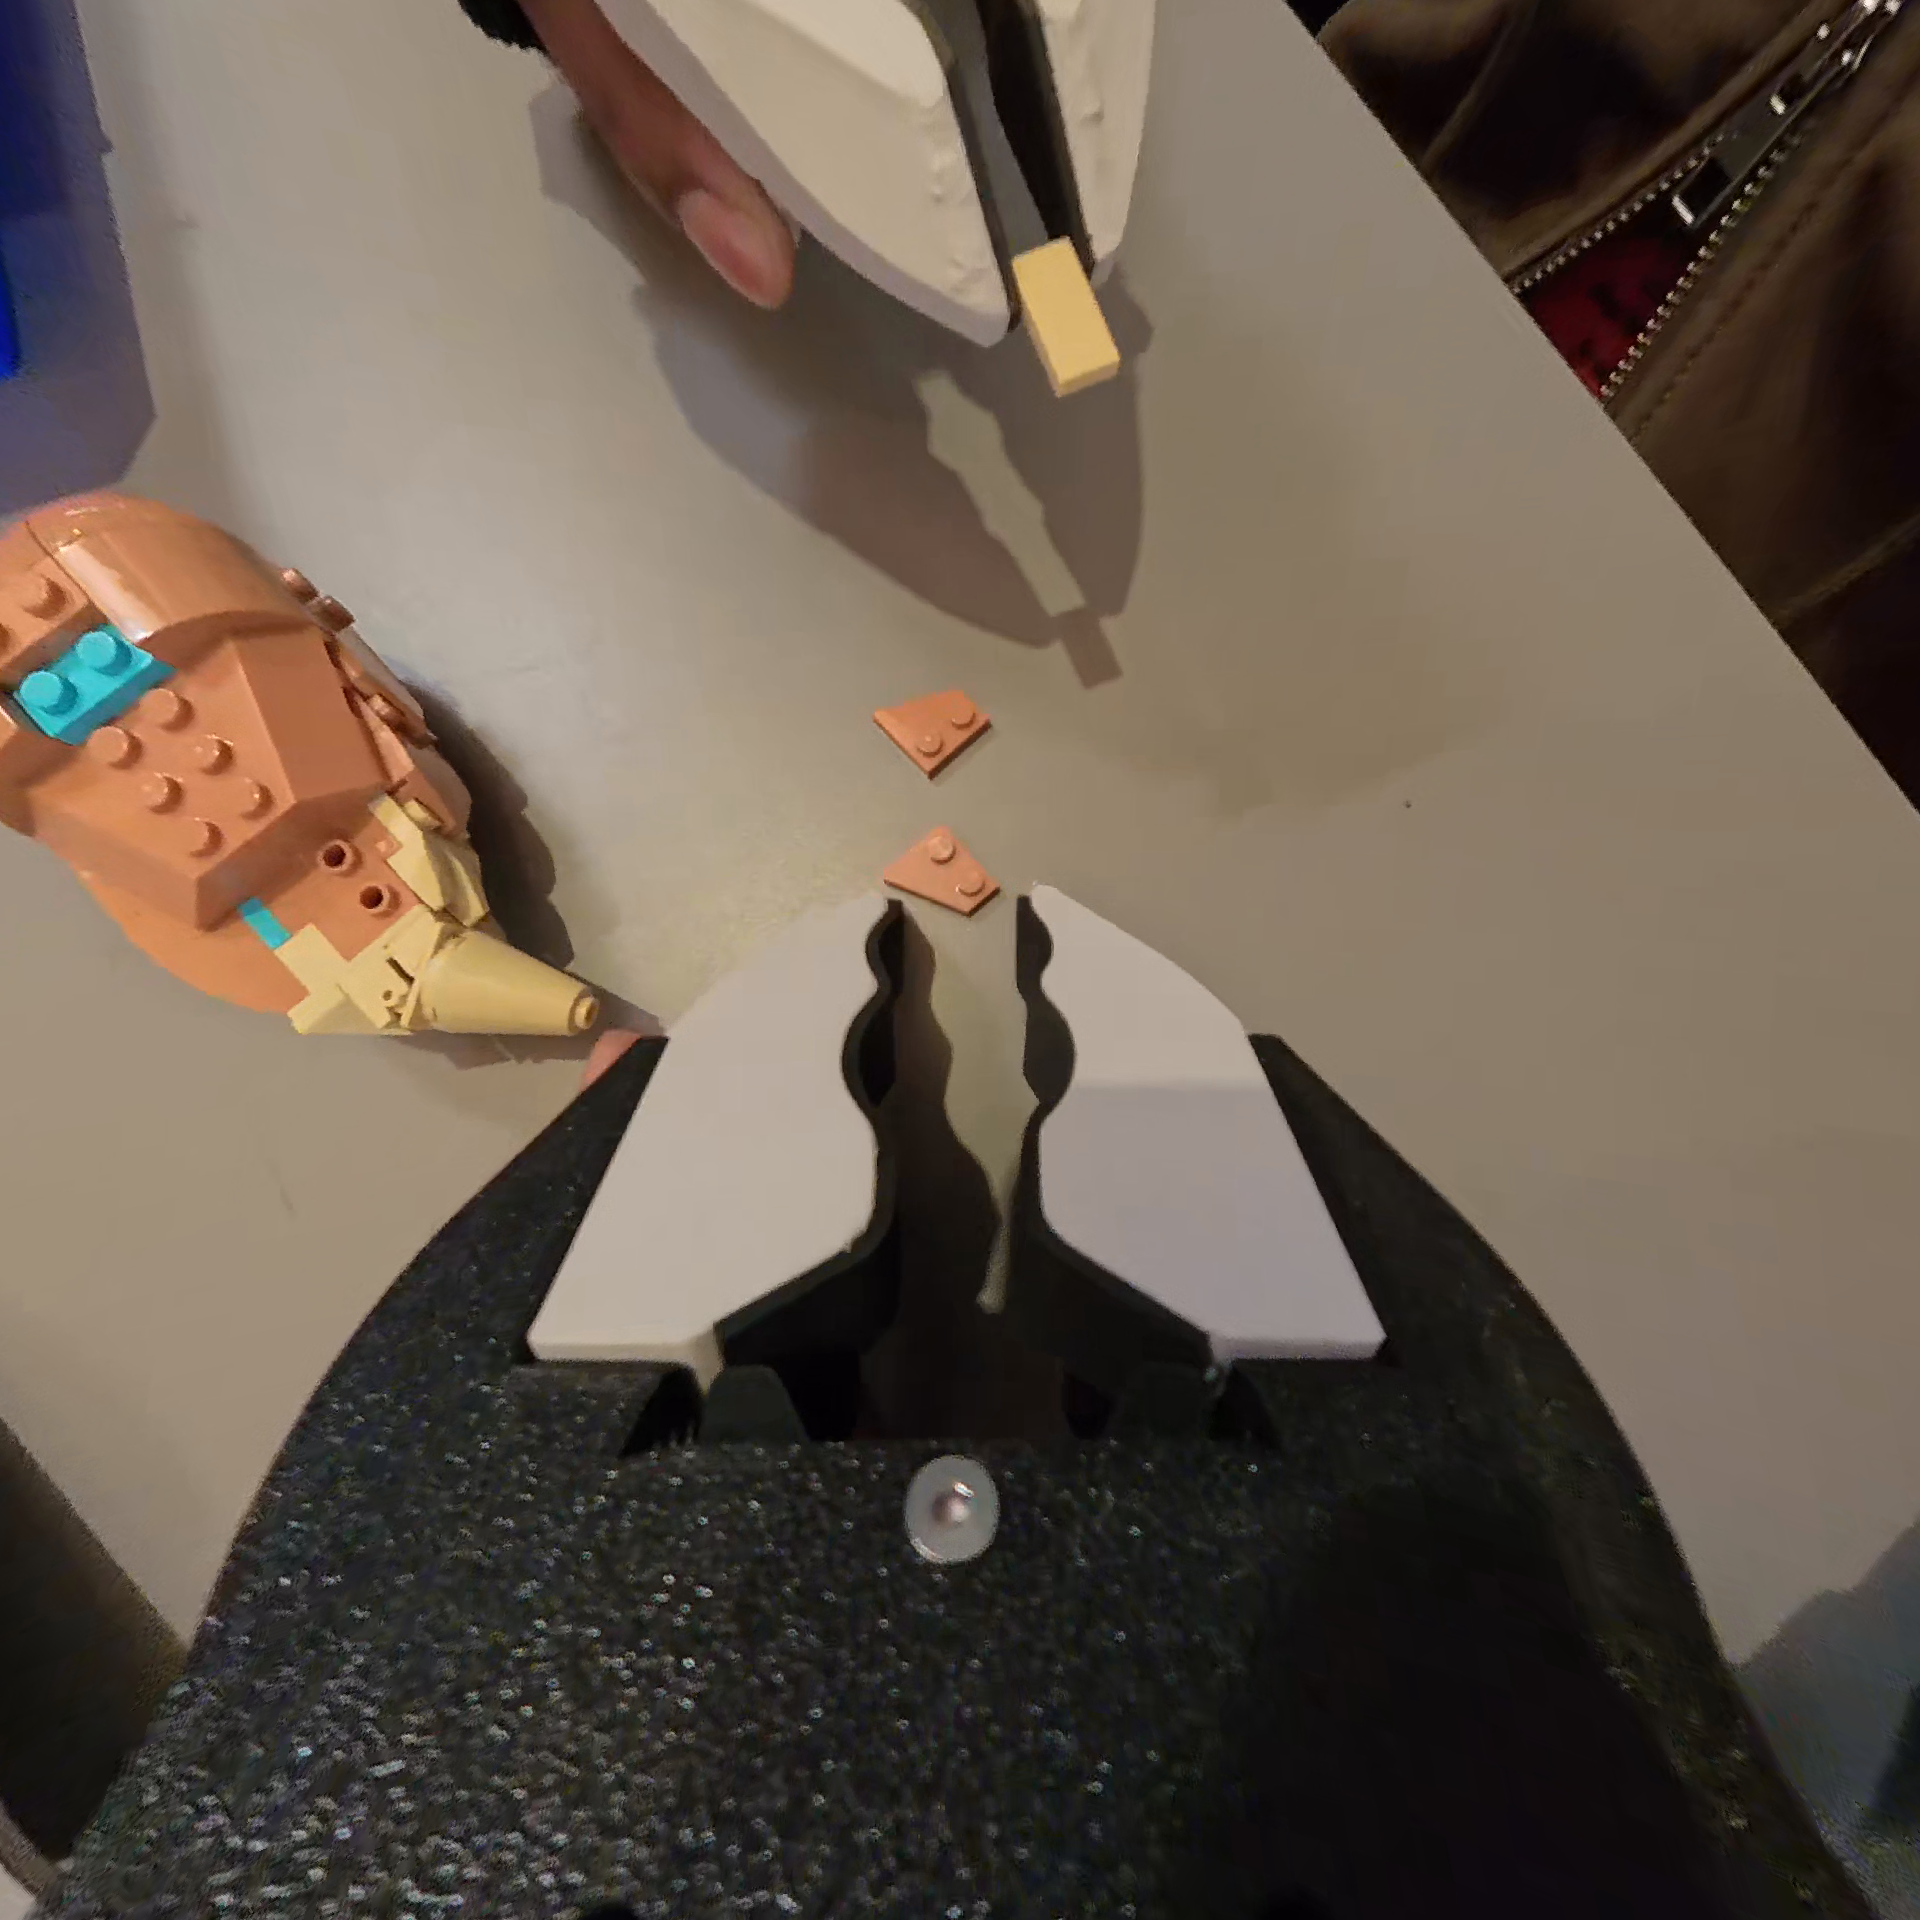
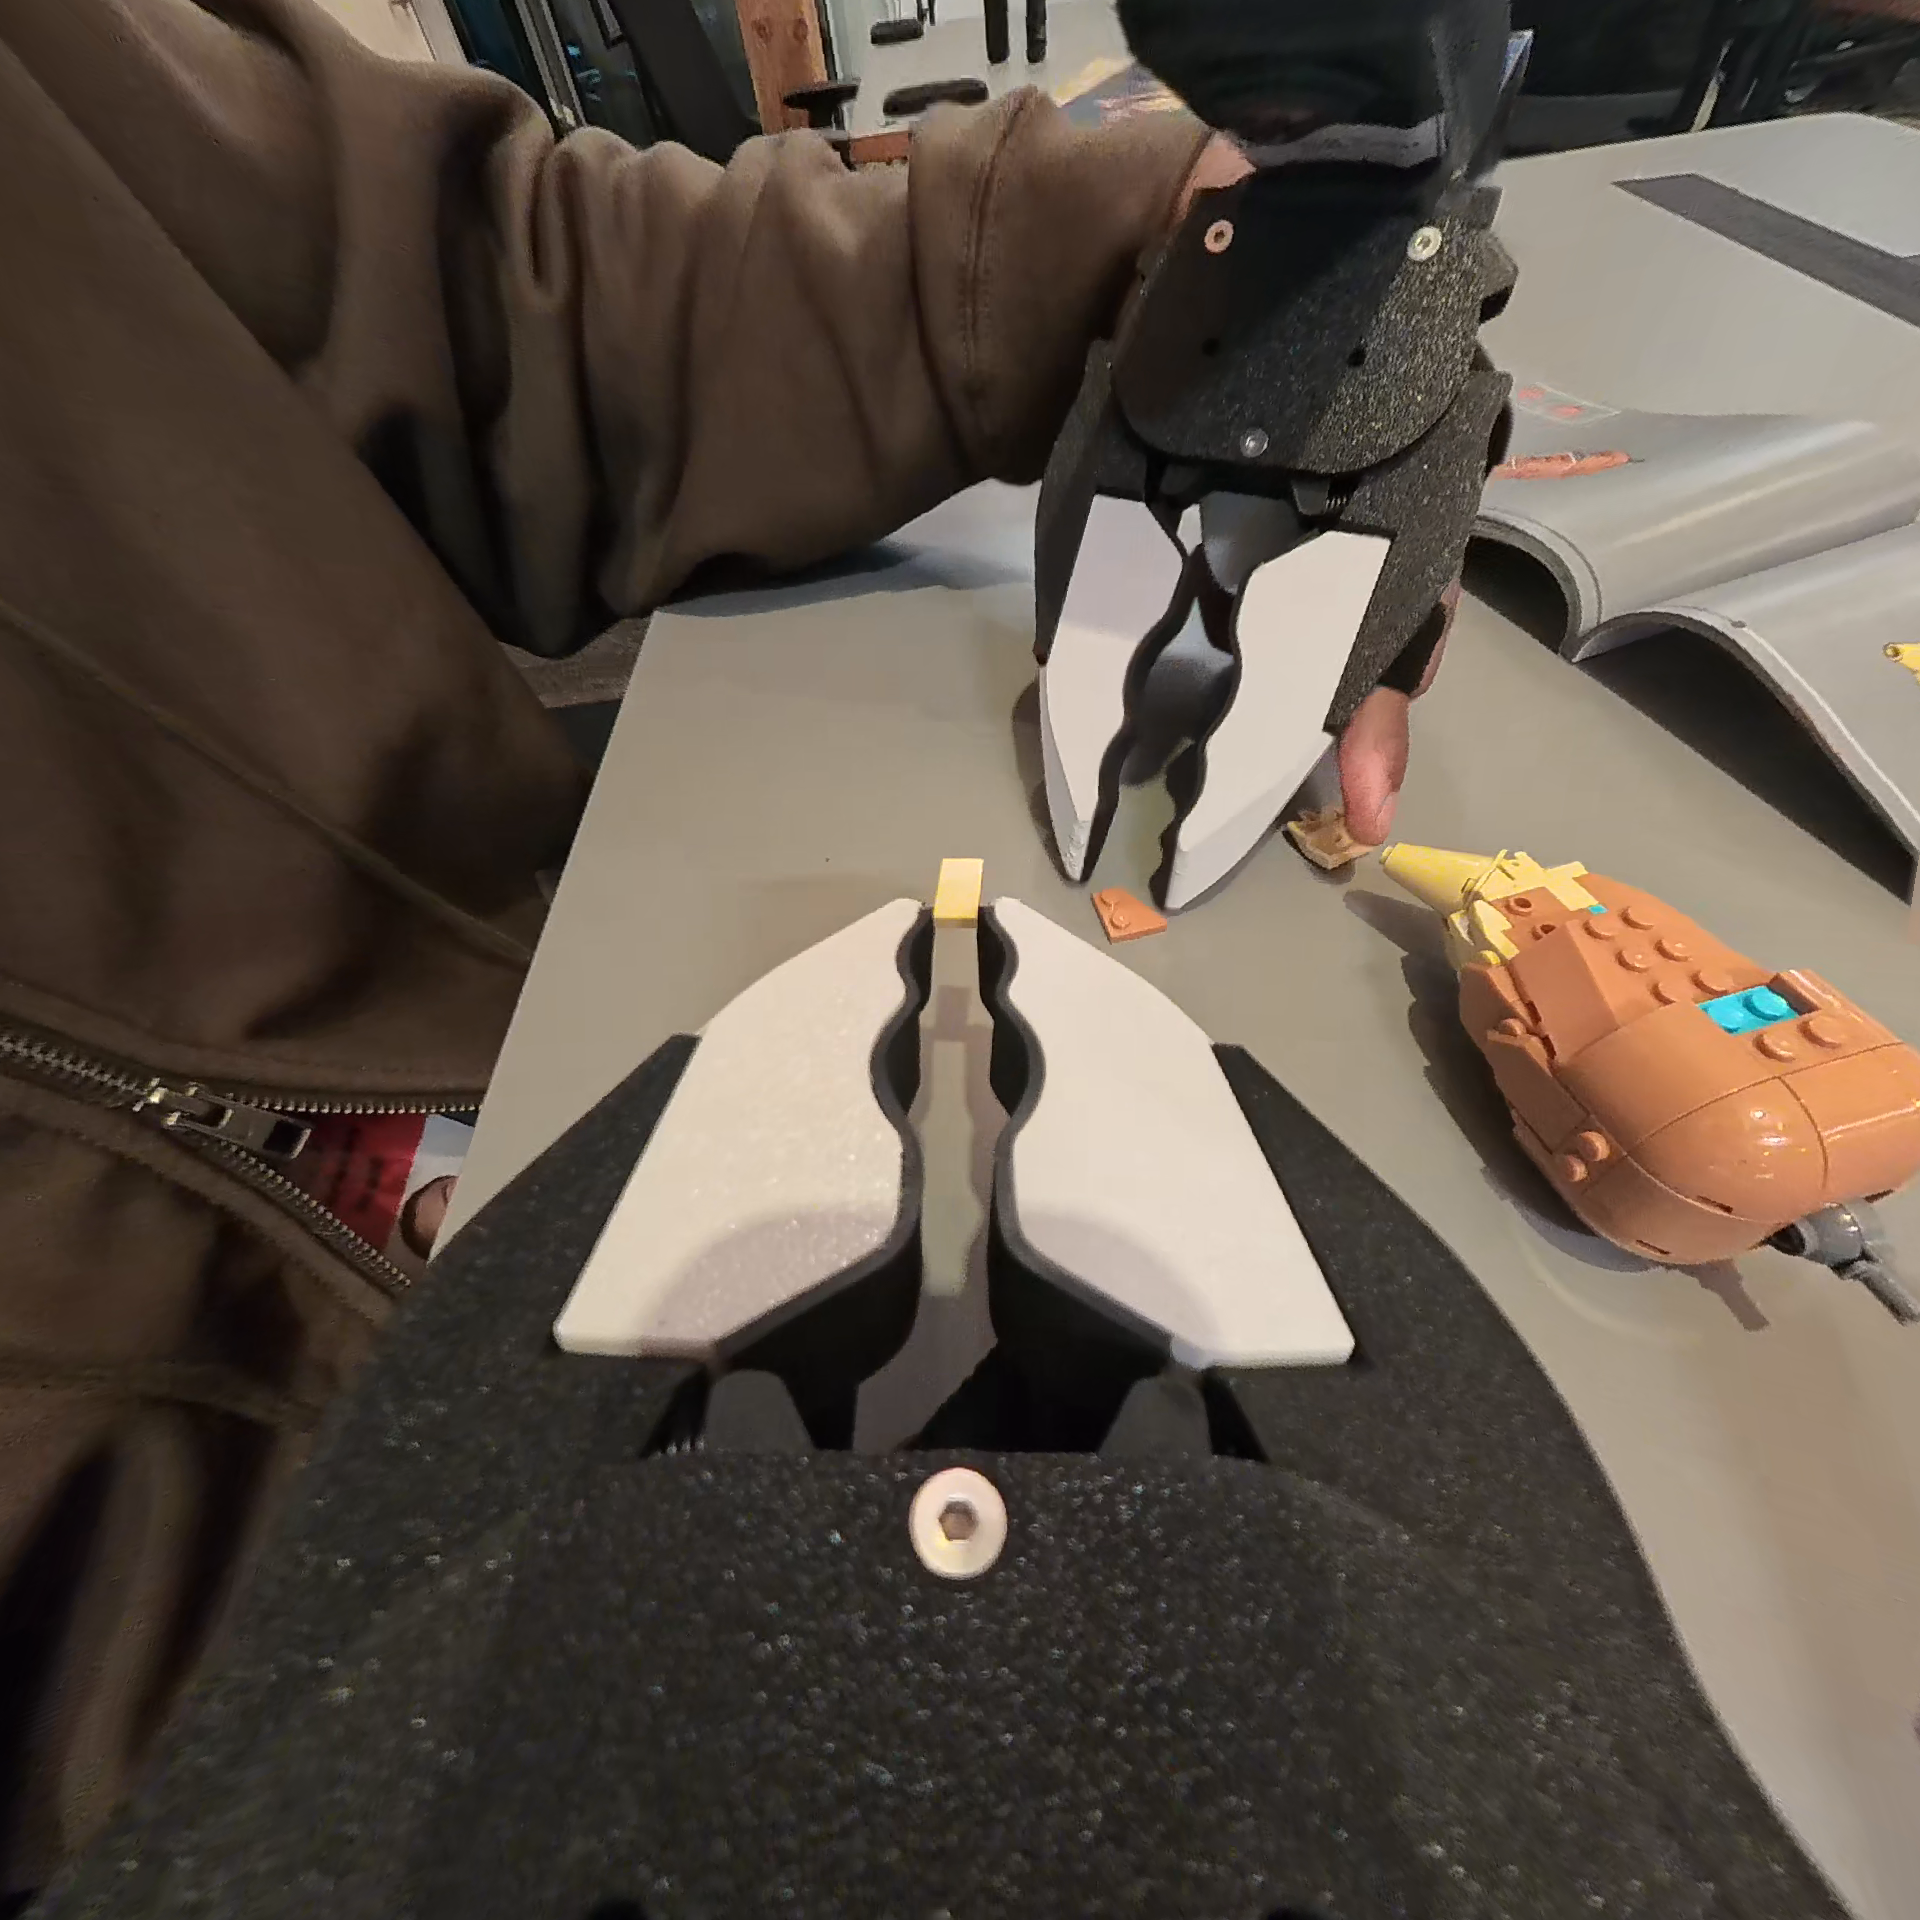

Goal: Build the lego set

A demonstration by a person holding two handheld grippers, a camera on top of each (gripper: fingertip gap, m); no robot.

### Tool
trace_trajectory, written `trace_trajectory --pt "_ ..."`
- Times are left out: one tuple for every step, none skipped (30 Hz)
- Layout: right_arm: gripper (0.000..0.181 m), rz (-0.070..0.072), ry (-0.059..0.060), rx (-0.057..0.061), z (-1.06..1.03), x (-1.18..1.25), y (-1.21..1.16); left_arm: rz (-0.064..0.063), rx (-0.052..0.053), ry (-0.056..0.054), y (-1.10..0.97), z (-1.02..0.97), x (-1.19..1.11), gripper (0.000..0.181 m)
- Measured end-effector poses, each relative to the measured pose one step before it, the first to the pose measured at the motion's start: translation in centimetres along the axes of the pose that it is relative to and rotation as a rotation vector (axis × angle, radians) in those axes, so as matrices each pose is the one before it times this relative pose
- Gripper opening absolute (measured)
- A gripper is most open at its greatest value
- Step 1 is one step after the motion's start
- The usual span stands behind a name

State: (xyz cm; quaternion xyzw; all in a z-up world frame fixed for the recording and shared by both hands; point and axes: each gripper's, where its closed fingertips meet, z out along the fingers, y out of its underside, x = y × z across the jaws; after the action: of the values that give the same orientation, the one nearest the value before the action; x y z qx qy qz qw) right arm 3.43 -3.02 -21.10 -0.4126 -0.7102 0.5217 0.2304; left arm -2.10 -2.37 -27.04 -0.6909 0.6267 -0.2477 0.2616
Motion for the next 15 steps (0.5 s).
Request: trace_trajectory --pt "0.008 0.0014 -0.0018 0.0 0.008 -0.005 0.005 0.0036 -0.0076 0.0004 0.081 -0.106 -0.012 0.021" --pt "0.008 0.0011 -0.0018 -0.0011 0.015 -0.015 0.004 0.004 -0.003 -0.0002 0.007 -0.1 -0.052 0.021" --pt "0.008 0.0011 -0.0017 -0.0018 0.021 -0.006 0.019 0.0065 0.0017 -0.0025 -0.073 -0.117 -0.112 0.022" --pt "0.008 0.0007 -0.0009 -0.0014 0.016 0.001 0.017 0.0095 0.0047 -0.0021 -0.135 -0.102 -0.147 0.022" --pt "0.008 0.0002 -0.0014 -0.0006 0.011 -0.009 0.001 0.0115 0.004 -0.0035 -0.143 -0.065 -0.188 0.022" --pt "0.008 0.0004 -0.0013 0.0001 0.001 -0.019 -0.001 0.0106 -0.0008 0.0004 -0.092 -0.019 -0.167 0.022" --pt "0.008 0.0004 -0.0009 0.0007 -0.013 -0.004 -0.004 0.0102 -0.0057 0.0046 -0.017 0.032 -0.117 0.022" --pt "0.008 0.0005 -0.0013 0.0006 -0.013 -0.018 -0.012 0.0118 -0.0076 0.0058 0.011 0.067 -0.112 0.022" --pt "0.008 0.0006 -0.0018 0.0001 -0.005 -0.02 0.0 0.0096 -0.0077 0.0068 0.012 0.08 -0.103 0.022" --pt "0.008 0.0008 -0.0018 0.0007 -0.012 -0.005 -0.006 0.0054 -0.0069 0.014 -0.004 0.076 0.019 0.022" --pt "0.008 0.0014 -0.0021 0.0011 -0.009 -0.013 -0.01 0.0054 -0.0091 0.0158 0.012 0.027 0.068 0.023" --pt "0.008 0.0021 -0.002 0.0009 -0.016 -0.008 -0.007 0.0079 -0.0088 0.0129 -0.006 0.011 0.071 0.023" --pt "0.008 0.002 -0.0021 0.0004 -0.012 -0.003 -0.005 0.0102 -0.0119 0.0045 0.025 0.008 -0.028 0.023" --pt "0.008 0.0013 -0.0004 0.0001 -0.018 -0.004 0.004 0.0145 -0.0123 -0.0072 0.0 -0.028 -0.163 0.023" --pt "0.008 0.0 -0.0001 0.0005 -0.01 0.001 -0.001 0.013 -0.0055 -0.0098 -0.083 -0.087 -0.177 0.023"
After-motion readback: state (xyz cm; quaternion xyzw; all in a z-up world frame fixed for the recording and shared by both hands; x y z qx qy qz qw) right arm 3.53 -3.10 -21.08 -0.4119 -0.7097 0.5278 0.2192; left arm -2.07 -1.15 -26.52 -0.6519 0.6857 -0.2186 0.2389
